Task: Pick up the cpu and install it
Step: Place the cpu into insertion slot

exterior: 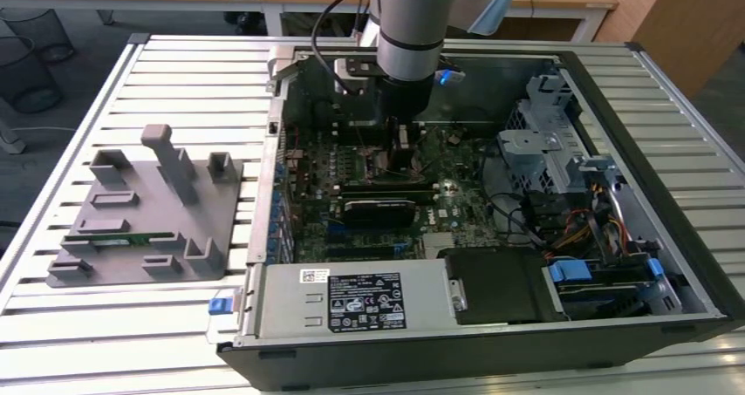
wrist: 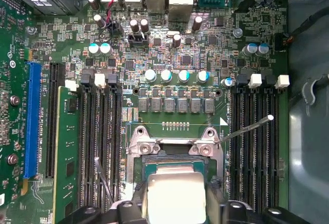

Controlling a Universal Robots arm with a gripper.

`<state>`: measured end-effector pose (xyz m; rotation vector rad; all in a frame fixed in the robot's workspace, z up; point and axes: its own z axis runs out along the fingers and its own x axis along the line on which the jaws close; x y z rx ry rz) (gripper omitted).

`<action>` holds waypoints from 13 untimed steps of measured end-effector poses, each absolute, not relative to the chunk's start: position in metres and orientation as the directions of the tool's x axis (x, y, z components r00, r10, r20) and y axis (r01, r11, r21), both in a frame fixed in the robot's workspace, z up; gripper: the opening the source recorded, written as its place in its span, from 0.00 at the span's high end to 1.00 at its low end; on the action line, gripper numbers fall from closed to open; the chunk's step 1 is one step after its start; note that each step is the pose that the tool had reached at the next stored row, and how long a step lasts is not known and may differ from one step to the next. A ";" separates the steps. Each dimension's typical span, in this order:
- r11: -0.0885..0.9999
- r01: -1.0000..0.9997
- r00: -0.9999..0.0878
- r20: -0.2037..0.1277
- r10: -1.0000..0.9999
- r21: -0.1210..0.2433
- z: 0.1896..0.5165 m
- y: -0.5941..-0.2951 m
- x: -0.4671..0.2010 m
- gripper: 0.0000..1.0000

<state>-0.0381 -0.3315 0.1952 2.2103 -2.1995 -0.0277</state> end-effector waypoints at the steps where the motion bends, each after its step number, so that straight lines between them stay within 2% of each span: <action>1: -0.005 -1.000 0.005 0.004 -1.000 0.029 0.195 -0.331 -0.038 0.42; 2: -0.005 -1.000 0.005 0.004 -1.000 0.029 0.195 -0.331 -0.038 0.47; 13: 0.017 -0.999 -0.017 0.003 -1.000 0.029 0.196 -0.332 -0.039 0.47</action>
